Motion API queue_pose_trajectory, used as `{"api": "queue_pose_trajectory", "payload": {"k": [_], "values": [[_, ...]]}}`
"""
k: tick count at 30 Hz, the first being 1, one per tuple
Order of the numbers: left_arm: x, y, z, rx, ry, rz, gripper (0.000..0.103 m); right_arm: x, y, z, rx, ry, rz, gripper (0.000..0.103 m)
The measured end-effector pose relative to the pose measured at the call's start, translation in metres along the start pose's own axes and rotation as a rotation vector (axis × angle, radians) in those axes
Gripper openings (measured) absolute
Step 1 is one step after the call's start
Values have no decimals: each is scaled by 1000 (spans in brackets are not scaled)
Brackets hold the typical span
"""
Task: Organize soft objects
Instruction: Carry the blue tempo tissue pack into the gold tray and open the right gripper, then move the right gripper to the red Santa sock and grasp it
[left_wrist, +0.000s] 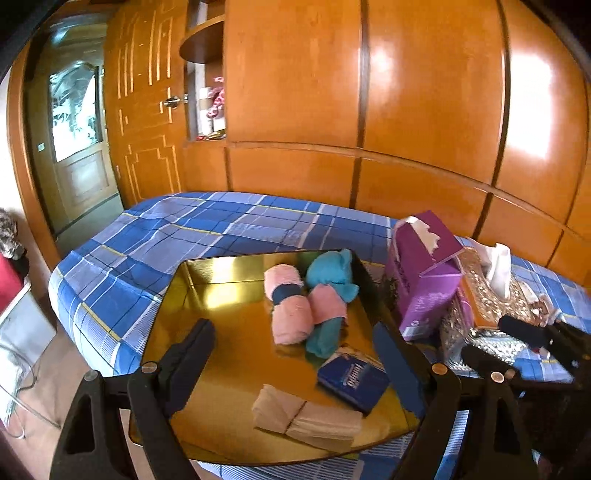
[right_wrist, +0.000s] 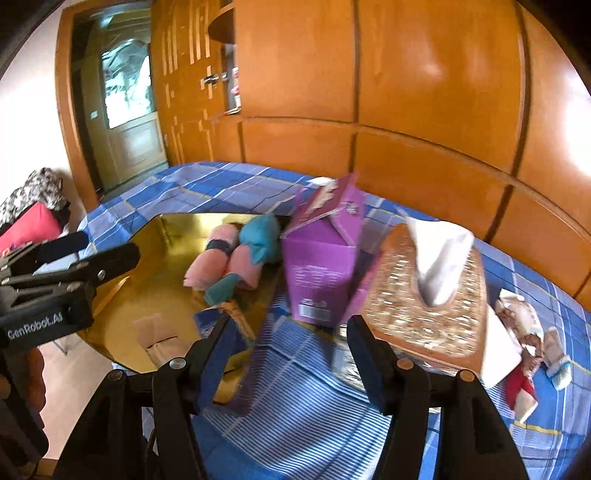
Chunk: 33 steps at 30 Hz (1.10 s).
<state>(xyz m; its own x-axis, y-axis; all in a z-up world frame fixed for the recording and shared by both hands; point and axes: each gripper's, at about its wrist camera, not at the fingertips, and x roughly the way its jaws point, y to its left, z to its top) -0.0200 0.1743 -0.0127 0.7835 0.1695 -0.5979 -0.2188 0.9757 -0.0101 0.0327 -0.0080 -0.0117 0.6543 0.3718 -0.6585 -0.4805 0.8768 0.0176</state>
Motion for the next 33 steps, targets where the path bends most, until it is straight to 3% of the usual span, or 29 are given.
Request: {"api": "queue_pose_trajectory", "payload": {"k": [9,17,24,33], "values": [[-7,-25,0,62,-10,-32,88,-31,-60,-20,123,-37,-91,63],[-15,-53,3,136,-23,-94,88,-46,-126,-56,265,18,-229,63],[-27,-86,14,226,-59,-195,85,-49,-179,-104,397,140,-384,63],[-37,-174,35,456,-67,-414,85,-55,-208,-148,505,207,-410,63]]}}
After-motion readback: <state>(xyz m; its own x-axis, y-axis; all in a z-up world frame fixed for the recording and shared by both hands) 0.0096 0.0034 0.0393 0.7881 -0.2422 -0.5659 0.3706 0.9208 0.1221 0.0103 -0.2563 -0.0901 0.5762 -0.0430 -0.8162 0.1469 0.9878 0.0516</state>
